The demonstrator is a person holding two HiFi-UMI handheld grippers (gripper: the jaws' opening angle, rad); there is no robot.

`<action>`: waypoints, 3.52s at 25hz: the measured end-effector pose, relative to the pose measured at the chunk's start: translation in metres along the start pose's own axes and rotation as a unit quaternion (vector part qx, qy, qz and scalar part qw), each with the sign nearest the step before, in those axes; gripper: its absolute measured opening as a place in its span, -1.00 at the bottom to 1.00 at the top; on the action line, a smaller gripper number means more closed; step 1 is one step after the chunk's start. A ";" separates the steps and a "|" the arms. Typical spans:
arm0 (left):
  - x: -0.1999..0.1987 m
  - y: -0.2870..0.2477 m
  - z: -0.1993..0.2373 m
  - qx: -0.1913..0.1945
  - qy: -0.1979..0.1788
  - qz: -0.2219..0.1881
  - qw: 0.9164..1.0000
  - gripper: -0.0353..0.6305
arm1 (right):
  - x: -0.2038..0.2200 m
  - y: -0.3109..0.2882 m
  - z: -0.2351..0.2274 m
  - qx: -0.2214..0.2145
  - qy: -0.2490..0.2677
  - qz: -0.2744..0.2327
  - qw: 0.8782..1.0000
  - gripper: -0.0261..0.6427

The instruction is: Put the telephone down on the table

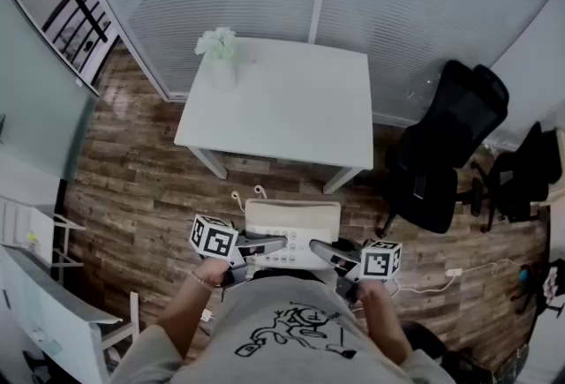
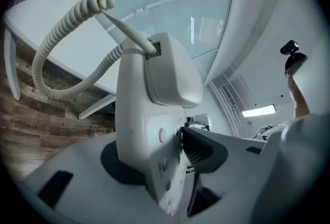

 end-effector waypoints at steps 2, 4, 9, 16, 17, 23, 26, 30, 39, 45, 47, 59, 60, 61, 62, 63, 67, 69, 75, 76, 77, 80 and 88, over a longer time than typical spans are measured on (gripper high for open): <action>0.002 -0.001 0.003 0.001 0.006 -0.005 1.000 -0.25 | 0.001 0.001 0.000 0.001 -0.004 0.000 1.000 -0.11; 0.003 -0.001 0.003 0.000 0.007 -0.004 1.000 -0.25 | 0.001 0.003 0.000 0.004 -0.005 0.001 1.000 -0.11; 0.001 -0.007 0.002 -0.001 0.007 0.000 1.000 -0.25 | -0.003 0.005 -0.003 0.008 -0.001 0.003 1.000 -0.11; -0.003 -0.019 0.004 -0.006 0.007 0.004 1.000 -0.25 | -0.013 0.008 -0.011 0.012 0.004 0.009 1.000 -0.11; -0.003 -0.022 0.004 -0.005 0.008 0.003 1.000 -0.25 | -0.015 0.008 -0.013 0.012 0.004 0.009 1.000 -0.11; -0.002 -0.036 0.009 -0.007 0.012 0.001 1.000 -0.25 | -0.023 0.013 -0.024 0.011 -0.002 0.014 1.000 -0.11; -0.001 -0.042 0.008 -0.012 0.013 0.002 1.000 -0.25 | -0.027 0.017 -0.030 0.013 -0.004 0.015 1.000 -0.11; 0.002 -0.049 0.006 -0.011 0.016 -0.007 1.000 -0.25 | -0.033 0.022 -0.031 0.009 -0.002 0.021 1.000 -0.11; 0.002 -0.056 0.007 -0.015 0.016 -0.010 1.000 -0.25 | -0.038 0.023 -0.037 0.006 -0.002 0.029 1.000 -0.11; -0.005 -0.065 0.010 -0.018 0.015 -0.004 1.000 -0.26 | -0.046 0.023 -0.044 0.008 -0.006 0.027 1.000 -0.11; -0.008 -0.068 0.012 -0.019 0.015 -0.003 1.000 -0.26 | -0.050 0.022 -0.047 0.010 -0.006 0.028 1.000 -0.11; -0.039 -0.078 0.032 -0.019 0.023 -0.010 1.000 -0.26 | -0.076 -0.007 -0.061 0.008 -0.009 0.032 0.999 -0.11; -0.043 -0.078 0.033 -0.019 0.023 -0.009 1.000 -0.26 | -0.078 -0.010 -0.062 0.007 -0.010 0.032 0.999 -0.11; -0.047 -0.079 0.035 -0.019 0.023 -0.008 1.000 -0.26 | -0.080 -0.013 -0.063 0.009 -0.010 0.033 0.999 -0.11; -0.051 -0.079 0.037 -0.018 0.025 -0.009 0.999 -0.26 | -0.083 -0.016 -0.065 0.013 -0.010 0.034 0.999 -0.11; -0.055 -0.080 0.039 -0.017 0.027 -0.011 0.999 -0.26 | -0.085 -0.020 -0.067 0.016 -0.011 0.034 0.999 -0.11; -0.074 -0.081 0.050 -0.018 0.032 -0.008 0.999 -0.26 | -0.098 -0.037 -0.070 0.019 -0.016 0.034 0.999 -0.11; -0.086 -0.082 0.056 -0.017 0.034 -0.005 0.999 -0.26 | -0.105 -0.048 -0.070 0.020 -0.017 0.035 0.999 -0.11; -0.125 -0.079 0.074 -0.014 0.041 0.002 0.999 -0.26 | -0.126 -0.085 -0.073 0.028 -0.018 0.031 0.999 -0.11; -0.132 -0.078 0.078 -0.014 0.043 0.004 0.999 -0.26 | -0.129 -0.092 -0.074 0.029 -0.018 0.031 0.999 -0.11; -0.139 -0.077 0.082 -0.014 0.044 0.005 0.999 -0.26 | -0.132 -0.099 -0.075 0.029 -0.020 0.031 0.999 -0.11; -0.162 -0.077 0.093 -0.013 0.042 0.005 0.999 -0.26 | -0.143 -0.119 -0.079 0.029 -0.023 0.031 0.999 -0.10; -0.216 -0.073 0.124 -0.003 0.039 0.015 0.999 -0.26 | -0.171 -0.172 -0.084 0.044 -0.014 0.027 0.999 -0.10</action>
Point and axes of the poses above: the fingertips, and each gripper's own axes: y backward along the fingers, z to its left, x out of its underside, the point moved 7 cm from there along y, backward along the fingers, and after that the axes turned 15 degrees about -z, right-handed, at the moved point
